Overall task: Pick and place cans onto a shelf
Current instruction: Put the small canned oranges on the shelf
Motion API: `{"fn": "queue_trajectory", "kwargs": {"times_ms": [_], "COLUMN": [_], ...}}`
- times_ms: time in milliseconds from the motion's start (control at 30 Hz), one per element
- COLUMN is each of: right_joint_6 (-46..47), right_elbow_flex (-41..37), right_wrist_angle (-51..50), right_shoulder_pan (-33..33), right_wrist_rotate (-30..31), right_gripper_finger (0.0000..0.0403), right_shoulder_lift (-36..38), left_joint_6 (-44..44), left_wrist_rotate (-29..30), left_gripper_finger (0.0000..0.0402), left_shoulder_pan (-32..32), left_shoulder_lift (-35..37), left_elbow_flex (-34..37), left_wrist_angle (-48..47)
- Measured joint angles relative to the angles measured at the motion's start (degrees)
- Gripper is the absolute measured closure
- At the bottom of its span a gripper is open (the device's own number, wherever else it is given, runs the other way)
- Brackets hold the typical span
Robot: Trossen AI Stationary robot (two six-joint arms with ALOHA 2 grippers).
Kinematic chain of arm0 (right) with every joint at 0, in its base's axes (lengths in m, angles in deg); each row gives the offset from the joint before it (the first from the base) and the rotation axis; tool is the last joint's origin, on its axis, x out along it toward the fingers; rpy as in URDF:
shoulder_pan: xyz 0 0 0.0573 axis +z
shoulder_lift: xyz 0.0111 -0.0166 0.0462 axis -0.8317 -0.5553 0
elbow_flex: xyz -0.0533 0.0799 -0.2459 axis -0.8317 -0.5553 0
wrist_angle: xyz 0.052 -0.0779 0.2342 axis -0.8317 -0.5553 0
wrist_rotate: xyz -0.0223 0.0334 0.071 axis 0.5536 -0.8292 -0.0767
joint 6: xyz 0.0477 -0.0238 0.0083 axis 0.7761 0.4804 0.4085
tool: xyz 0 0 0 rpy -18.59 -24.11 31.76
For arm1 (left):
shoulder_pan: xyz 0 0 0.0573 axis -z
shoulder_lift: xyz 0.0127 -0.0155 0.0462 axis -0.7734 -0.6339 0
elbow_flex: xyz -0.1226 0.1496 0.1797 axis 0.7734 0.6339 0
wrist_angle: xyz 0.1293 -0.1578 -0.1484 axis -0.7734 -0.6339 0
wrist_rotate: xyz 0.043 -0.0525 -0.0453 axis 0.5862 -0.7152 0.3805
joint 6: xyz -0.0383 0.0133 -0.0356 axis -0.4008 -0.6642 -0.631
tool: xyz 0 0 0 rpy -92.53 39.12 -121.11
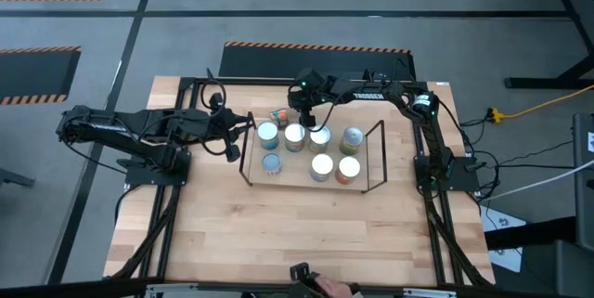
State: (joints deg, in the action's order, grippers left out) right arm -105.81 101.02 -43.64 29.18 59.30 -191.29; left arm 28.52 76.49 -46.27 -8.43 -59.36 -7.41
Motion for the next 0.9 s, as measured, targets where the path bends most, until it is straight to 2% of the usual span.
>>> {"fn": "queue_trajectory", "kwargs": {"times_ms": [100, 333, 433, 700, 800, 900], "right_joint_6": [0.08, 0.74, -0.32, -4.88, -4.88, -4.86], "right_elbow_flex": [0.00, 0.00, -0.02, -0.07, -0.07, -0.07], "right_wrist_angle": [0.02, 0.70, 1.02, 1.93, 1.82, 1.86], "right_shoulder_pan": [-0.04, -0.04, -0.07, -0.22, -0.32, -0.39], "right_wrist_rotate": [-0.01, 0.86, 0.88, -4.10, -4.08, -4.10], "right_gripper_finger": [0.0348, 0.0239, 0.0210, 0.0207, 0.0211, 0.0213], "right_shoulder_lift": [0.00, 0.00, 0.00, 0.00, -0.02, -0.02], "left_joint_6": [-0.76, -0.78, -0.78, -1.07, -0.78, 0.45], "left_wrist_rotate": [0.00, 0.00, 0.01, 2.12, 2.32, 1.83], "left_gripper_finger": [0.0335, 0.0335, 0.0335, 0.0335, 0.0335, 0.0335], "left_shoulder_pan": [-0.01, -0.01, 0.00, -0.66, -3.83, -9.65], "left_shoulder_lift": [0.00, 0.00, 0.00, 0.00, 0.00, 0.00], "left_elbow_flex": [0.00, 0.00, 0.00, 0.00, 0.00, 0.00], "left_wrist_angle": [0.00, -0.02, -0.01, 0.00, 0.26, 0.45]}}
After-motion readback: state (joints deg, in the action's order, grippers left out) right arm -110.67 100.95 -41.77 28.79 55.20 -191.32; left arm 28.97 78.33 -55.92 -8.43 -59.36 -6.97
